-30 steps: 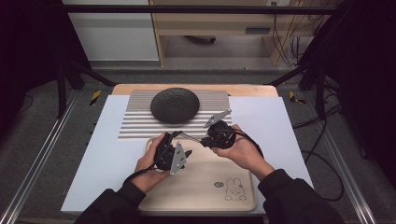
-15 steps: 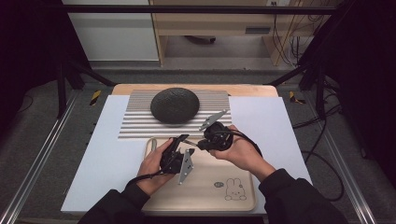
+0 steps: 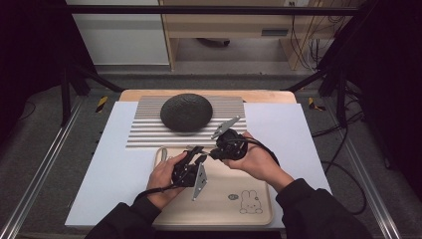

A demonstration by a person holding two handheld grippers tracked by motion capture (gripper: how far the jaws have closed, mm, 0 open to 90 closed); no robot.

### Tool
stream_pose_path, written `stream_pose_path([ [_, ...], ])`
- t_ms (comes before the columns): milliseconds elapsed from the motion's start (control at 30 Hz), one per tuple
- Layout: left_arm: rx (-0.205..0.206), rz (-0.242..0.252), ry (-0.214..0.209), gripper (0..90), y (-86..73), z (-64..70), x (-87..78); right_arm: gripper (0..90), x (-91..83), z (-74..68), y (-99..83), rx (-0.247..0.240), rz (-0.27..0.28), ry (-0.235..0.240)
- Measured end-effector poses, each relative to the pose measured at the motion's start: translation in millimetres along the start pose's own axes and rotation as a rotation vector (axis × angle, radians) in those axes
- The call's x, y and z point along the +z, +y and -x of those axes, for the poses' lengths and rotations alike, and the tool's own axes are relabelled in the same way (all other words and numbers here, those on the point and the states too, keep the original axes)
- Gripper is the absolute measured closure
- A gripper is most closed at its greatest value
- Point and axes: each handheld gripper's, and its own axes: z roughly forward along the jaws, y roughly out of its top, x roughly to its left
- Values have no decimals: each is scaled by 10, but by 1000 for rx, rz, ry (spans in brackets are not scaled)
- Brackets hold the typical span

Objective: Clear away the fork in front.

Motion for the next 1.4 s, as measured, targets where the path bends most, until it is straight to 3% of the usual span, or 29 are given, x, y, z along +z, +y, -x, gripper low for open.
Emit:
stream_pose_path([
  [967,78,-23,26,742,19,18,18,849,-28,27,-14,5,-7,5],
  [1133,75,-26,20,781,18,18,21,849,-26,25,-7,5,-7,3],
  [1400,115,-32,23,846,27,38,18,849,-27,28,-8,8,-2,9],
])
